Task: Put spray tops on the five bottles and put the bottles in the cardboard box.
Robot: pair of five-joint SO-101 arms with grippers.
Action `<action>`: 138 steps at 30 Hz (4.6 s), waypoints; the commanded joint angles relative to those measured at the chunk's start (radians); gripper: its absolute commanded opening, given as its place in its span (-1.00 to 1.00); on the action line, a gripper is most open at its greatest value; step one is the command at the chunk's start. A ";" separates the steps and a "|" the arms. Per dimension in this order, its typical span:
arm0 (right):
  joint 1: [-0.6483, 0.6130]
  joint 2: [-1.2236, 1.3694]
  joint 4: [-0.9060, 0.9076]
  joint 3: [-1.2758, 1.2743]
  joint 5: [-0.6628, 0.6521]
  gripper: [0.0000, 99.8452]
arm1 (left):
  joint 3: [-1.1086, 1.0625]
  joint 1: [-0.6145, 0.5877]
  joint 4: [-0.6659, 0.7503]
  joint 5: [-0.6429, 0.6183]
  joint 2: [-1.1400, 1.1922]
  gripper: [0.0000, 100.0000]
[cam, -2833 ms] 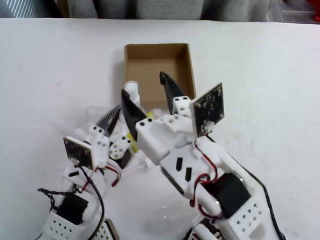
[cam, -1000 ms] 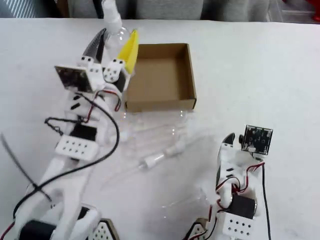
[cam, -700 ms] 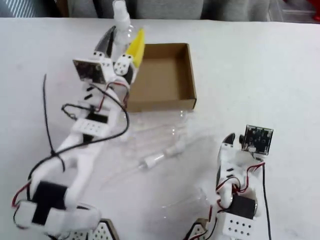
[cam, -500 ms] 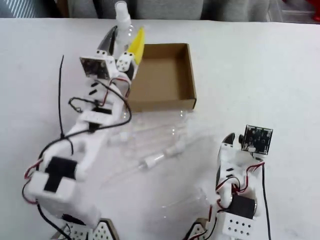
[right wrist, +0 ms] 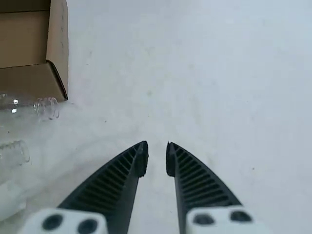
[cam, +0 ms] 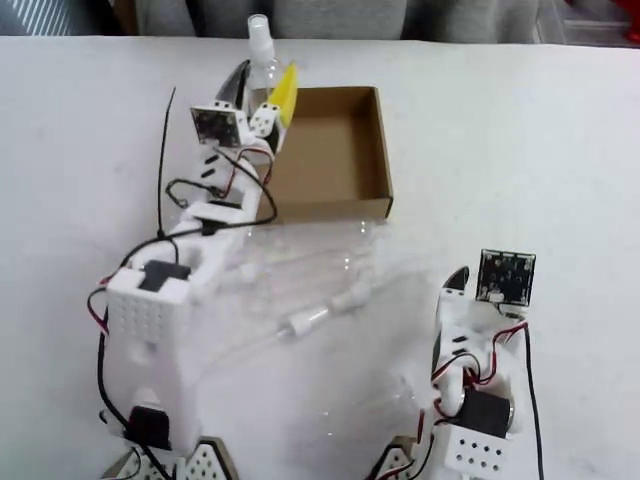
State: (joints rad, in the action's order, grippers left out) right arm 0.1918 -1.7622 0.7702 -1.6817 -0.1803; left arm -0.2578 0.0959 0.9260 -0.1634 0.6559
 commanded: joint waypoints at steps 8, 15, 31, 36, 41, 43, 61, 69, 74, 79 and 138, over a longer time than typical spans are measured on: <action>0.013 -0.012 0.018 -0.012 -0.018 -0.90 | 0.247 -0.012 0.025 -0.005 0.145 -0.71; 0.013 -0.012 0.025 -0.012 -0.023 -0.90 | 0.253 -0.012 0.025 -0.005 0.174 -0.71; 0.013 -0.012 0.025 -0.012 -0.023 -0.90 | 0.485 -0.030 0.025 -0.005 0.355 -0.71; 0.013 -0.012 0.025 -0.012 -0.025 -0.90 | 0.519 -0.035 0.025 -0.005 0.386 -0.71; 0.013 -0.012 0.025 -0.012 -0.025 -0.90 | 0.523 -0.031 0.025 -0.005 0.421 -0.71; 0.013 -0.012 0.025 -0.012 -0.025 -0.90 | 0.523 -0.031 0.025 -0.005 0.429 -0.71; 0.013 -0.012 0.025 -0.012 -0.025 -0.90 | 0.534 -0.039 -0.152 -0.005 0.418 -0.23; 0.013 -0.012 0.025 -0.012 -0.025 -0.90 | 0.532 -0.056 -0.242 -0.006 0.374 -0.22; 0.013 -0.012 0.025 -0.012 -0.025 -0.90 | 0.532 -0.064 -0.242 -0.006 0.364 -0.22; 0.013 -0.012 0.022 -0.012 -0.025 -0.90 | 0.526 -0.064 -0.242 -0.009 0.335 -0.23; -0.007 -0.010 0.041 -0.012 -0.025 -0.90 | -0.407 -0.237 -2.113 0.091 -1.294 -0.31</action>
State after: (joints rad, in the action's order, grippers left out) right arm 0.1903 -1.7622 0.8071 -1.6817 -0.1926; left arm -0.6690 -0.1281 -1.1393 -0.0867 -0.6007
